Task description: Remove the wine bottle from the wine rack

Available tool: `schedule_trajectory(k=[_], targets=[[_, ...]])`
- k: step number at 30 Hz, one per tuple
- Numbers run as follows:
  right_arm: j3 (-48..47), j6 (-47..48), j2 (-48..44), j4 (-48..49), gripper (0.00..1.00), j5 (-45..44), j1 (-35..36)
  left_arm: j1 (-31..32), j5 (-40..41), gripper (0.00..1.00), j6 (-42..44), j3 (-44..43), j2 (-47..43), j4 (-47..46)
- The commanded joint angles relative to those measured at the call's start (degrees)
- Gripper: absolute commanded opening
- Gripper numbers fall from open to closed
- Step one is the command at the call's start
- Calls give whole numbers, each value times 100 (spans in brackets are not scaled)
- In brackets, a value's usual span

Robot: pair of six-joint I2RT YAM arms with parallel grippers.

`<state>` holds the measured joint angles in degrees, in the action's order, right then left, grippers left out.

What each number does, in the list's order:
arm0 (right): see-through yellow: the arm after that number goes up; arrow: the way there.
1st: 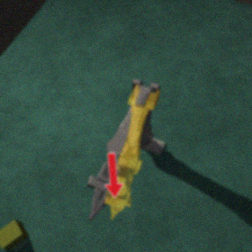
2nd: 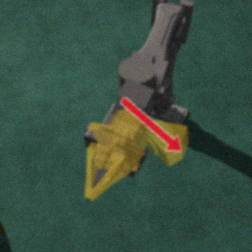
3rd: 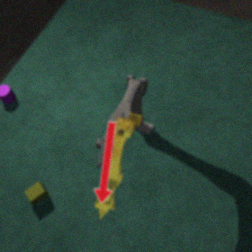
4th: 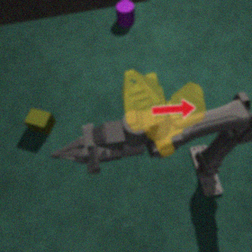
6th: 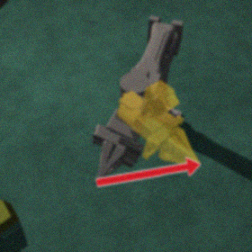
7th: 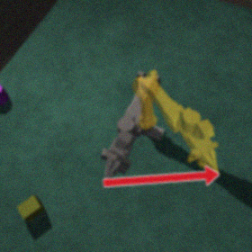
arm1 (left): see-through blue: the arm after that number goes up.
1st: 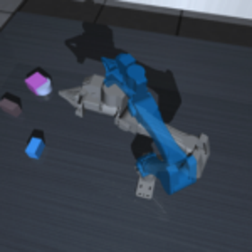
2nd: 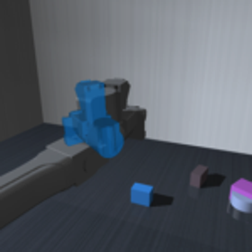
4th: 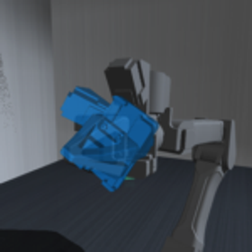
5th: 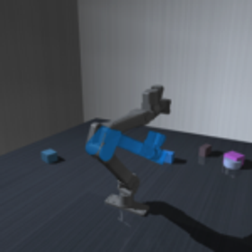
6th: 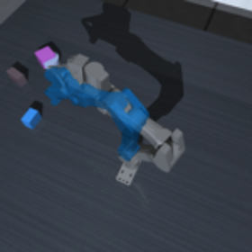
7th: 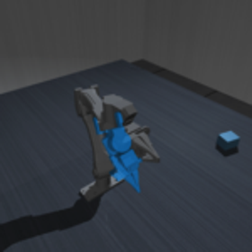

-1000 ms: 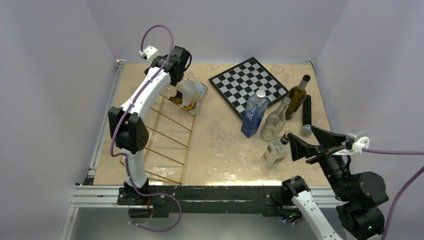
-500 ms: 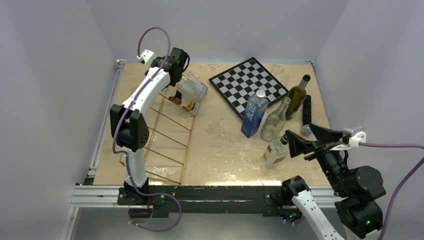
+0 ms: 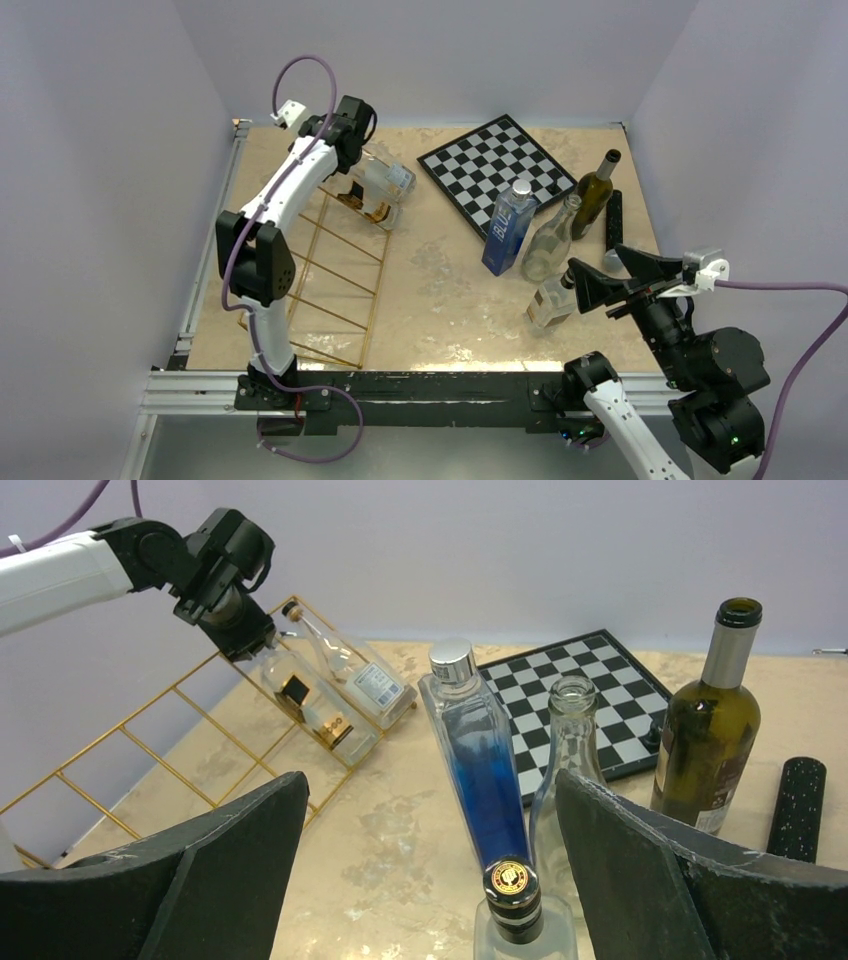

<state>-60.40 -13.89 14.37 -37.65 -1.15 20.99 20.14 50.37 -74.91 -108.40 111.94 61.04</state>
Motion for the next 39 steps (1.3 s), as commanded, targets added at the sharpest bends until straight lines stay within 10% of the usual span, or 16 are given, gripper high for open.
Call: schedule_trajectory(k=[1,39], targets=[[-79,-14,129,240,99,74,25,19,23,0,259,30,-505,-125],[-7,-72,-170,126,99,-32,28,1178,1449,0,2398,120,-1435,-1828]])
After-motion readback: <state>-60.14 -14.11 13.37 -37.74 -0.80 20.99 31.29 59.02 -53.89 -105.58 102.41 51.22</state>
